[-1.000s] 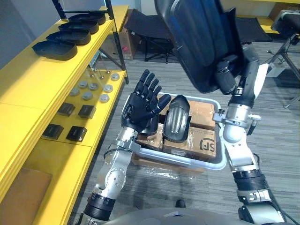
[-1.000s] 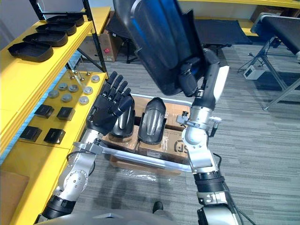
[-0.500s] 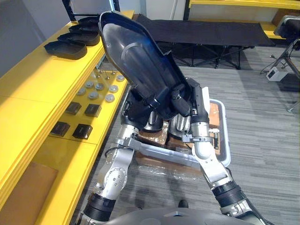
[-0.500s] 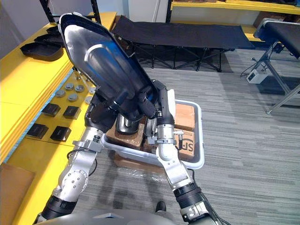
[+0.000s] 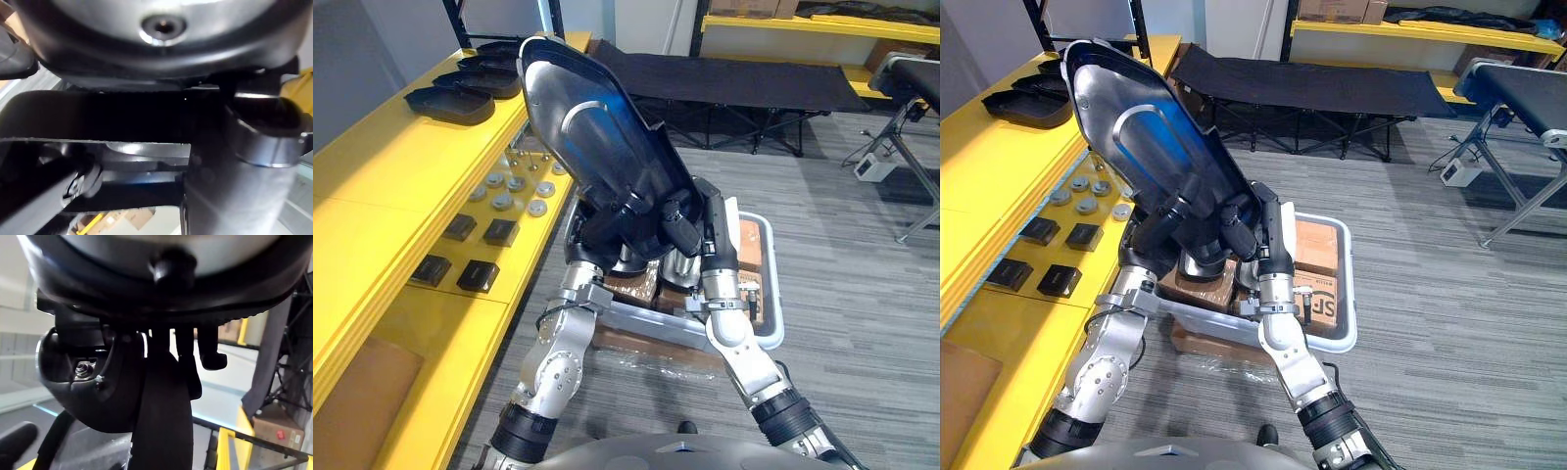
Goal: Walk over and take three plastic housings, then place them on the shelf
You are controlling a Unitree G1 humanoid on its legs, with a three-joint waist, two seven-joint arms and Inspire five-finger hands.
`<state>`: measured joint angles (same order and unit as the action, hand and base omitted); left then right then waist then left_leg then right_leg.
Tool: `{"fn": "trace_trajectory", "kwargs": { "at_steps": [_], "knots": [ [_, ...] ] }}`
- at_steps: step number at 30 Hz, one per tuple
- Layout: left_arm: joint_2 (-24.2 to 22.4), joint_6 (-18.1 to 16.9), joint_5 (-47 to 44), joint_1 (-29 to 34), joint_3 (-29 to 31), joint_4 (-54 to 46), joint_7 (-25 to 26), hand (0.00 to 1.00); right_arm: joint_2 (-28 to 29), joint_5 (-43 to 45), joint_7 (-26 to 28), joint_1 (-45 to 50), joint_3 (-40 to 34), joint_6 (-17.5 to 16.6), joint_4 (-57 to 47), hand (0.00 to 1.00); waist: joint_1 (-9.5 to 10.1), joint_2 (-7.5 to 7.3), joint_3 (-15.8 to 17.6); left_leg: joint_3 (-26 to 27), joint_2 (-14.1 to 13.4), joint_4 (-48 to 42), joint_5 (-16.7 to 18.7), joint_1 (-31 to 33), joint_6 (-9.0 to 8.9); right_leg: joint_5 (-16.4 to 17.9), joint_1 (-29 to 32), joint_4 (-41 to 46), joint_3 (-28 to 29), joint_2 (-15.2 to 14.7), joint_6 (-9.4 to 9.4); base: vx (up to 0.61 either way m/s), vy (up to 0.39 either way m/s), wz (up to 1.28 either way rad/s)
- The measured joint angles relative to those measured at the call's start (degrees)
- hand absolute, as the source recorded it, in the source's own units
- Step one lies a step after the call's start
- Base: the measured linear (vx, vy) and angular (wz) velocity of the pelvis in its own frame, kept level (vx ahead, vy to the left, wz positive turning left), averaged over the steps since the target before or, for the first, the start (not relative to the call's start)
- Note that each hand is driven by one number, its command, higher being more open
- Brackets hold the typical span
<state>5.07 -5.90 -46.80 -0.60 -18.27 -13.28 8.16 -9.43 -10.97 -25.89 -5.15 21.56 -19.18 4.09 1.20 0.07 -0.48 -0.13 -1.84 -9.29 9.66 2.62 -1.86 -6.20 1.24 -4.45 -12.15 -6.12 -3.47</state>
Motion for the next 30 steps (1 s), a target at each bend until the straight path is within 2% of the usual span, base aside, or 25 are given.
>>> {"fn": "trace_trajectory", "kwargs": {
  "at_steps": [9, 10, 17, 19, 21, 25, 28, 30],
  "knots": [
    [-0.1, -5.0, 3.4, 0.0, -0.5, 1.9, 5.6, 0.00, -0.5, 0.0, -0.8, 0.6, 3.6, -0.4, 0.0, 0.00, -0.04, -0.43, -1.1, 0.0, 0.3, 0.5, -0.6, 0.2, 0.26, -0.4, 0.4, 0.0, 0.0, -0.3, -0.03, -0.01, 0.004, -0.01],
    [-0.1, -5.1, 4.2, 0.0, -0.5, 1.9, 5.8, 0.00, -0.5, 0.0, -0.8, 0.7, 3.7, -0.4, 0.0, 1.00, -0.05, -0.47, -1.2, 0.0, 0.3, 0.5, -0.6, 0.3, 0.28, -0.5, 0.5, 0.0, 0.0, -0.4, -0.04, -0.04, 0.004, -0.01],
    [0.0, -5.1, 10.1, 0.0, -0.5, 1.9, 7.0, 0.00, -0.2, 0.2, 0.2, 3.0, 4.3, -1.2, -0.5, 1.00, -0.02, -0.62, -1.3, 0.5, 0.3, 0.4, -0.7, 0.8, 0.24, -0.6, 1.1, 0.0, 0.5, -0.3, -0.06, -0.01, 0.001, -0.02],
    [0.0, -5.1, 12.2, 0.0, -0.4, 1.9, 7.9, 0.00, 0.5, 0.3, 0.2, 3.6, 4.3, -1.3, -0.5, 1.00, 0.01, -0.67, -1.3, 0.5, 0.3, 0.4, -0.7, 0.8, 0.24, -0.7, 1.3, 0.0, 0.8, -0.3, -0.04, -0.01, 0.003, -0.06],
    [-0.3, -5.1, 16.1, 0.1, -0.2, 2.0, 10.5, 0.00, 1.4, 0.9, 0.3, 4.9, 5.0, -3.1, -1.6, 1.00, -0.21, -0.67, -1.3, 0.6, 0.3, 0.5, -0.7, 0.8, 0.24, -0.7, 1.3, 0.0, 0.9, -0.4, -0.05, -0.01, 0.005, -0.04],
    [-0.9, -5.1, 17.4, 0.1, 1.2, 2.0, 12.1, 0.00, 1.6, 0.7, 0.6, 5.5, 6.1, -3.8, -3.7, 1.00, -0.10, -1.07, -1.6, 0.6, 0.3, 0.5, -0.8, 0.8, 0.27, -0.7, 1.3, 0.0, 0.9, -0.4, -0.06, 0.00, 0.000, 0.00],
    [-2.1, -5.1, 24.3, 0.2, 1.7, 2.0, 15.7, 0.00, 1.6, 1.5, 2.2, 5.7, 6.0, -3.4, -3.7, 1.00, 0.09, -1.71, -2.0, 0.4, 0.3, 0.4, -0.8, 0.7, 0.31, -0.7, 1.1, 0.0, 0.7, -0.4, -0.06, -0.01, 0.001, 0.01],
    [-2.5, -5.1, 32.9, 0.6, 3.3, 2.0, 19.8, 0.00, 2.3, 7.4, 6.1, 6.1, 5.8, -3.4, -3.9, 1.00, 0.00, -1.73, -2.0, 0.5, 0.3, 0.5, -0.8, 0.1, 0.33, -0.7, 0.7, 0.0, 0.8, -0.5, -0.08, 0.00, 0.000, 0.00]
  ]
}}
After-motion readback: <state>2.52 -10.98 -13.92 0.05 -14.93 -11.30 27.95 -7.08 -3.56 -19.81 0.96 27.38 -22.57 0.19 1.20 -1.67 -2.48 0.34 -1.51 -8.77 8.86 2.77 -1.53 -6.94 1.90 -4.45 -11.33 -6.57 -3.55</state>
